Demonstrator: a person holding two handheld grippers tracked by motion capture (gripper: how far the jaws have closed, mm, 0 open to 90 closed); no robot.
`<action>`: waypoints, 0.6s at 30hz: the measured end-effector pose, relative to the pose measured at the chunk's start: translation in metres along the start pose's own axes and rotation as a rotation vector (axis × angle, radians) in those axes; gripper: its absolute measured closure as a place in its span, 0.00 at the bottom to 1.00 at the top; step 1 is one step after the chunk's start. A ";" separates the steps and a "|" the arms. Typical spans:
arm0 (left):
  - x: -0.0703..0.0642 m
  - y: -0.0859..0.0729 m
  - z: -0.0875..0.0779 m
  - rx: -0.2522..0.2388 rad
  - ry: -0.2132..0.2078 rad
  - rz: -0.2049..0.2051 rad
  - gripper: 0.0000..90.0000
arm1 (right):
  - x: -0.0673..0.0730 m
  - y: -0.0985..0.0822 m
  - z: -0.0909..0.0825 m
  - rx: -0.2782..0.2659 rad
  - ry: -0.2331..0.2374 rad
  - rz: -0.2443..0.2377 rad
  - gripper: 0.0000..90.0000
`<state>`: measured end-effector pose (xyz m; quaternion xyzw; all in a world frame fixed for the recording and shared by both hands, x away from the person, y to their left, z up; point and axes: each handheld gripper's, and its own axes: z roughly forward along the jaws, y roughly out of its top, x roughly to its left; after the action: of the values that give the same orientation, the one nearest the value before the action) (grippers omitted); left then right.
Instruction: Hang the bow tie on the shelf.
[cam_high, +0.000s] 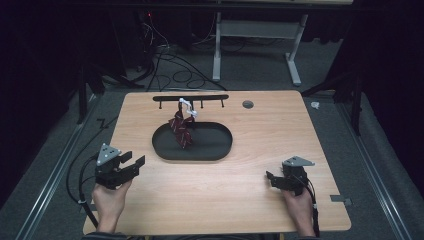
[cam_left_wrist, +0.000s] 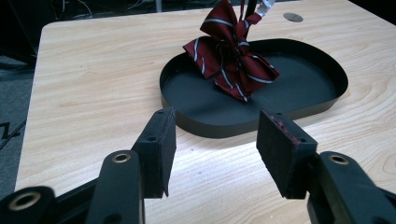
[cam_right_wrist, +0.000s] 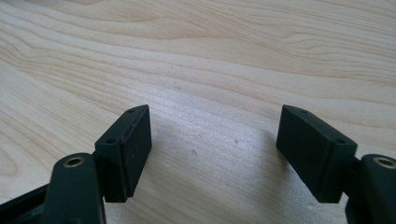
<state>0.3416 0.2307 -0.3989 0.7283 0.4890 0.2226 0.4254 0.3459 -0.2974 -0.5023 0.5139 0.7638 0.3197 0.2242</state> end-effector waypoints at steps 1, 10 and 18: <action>0.000 -0.001 0.000 0.001 0.001 0.000 0.53 | 0.000 0.000 0.000 0.001 0.000 0.001 0.31; 0.000 -0.009 0.003 0.016 -0.006 -0.011 0.53 | 0.000 0.000 0.000 0.000 0.000 0.000 0.31; -0.002 -0.018 0.011 0.043 -0.011 -0.014 0.53 | 0.000 0.000 0.000 0.000 0.000 0.001 0.31</action>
<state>0.3396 0.2277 -0.4191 0.7349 0.4965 0.2049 0.4141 0.3458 -0.2973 -0.5023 0.5144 0.7636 0.3196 0.2239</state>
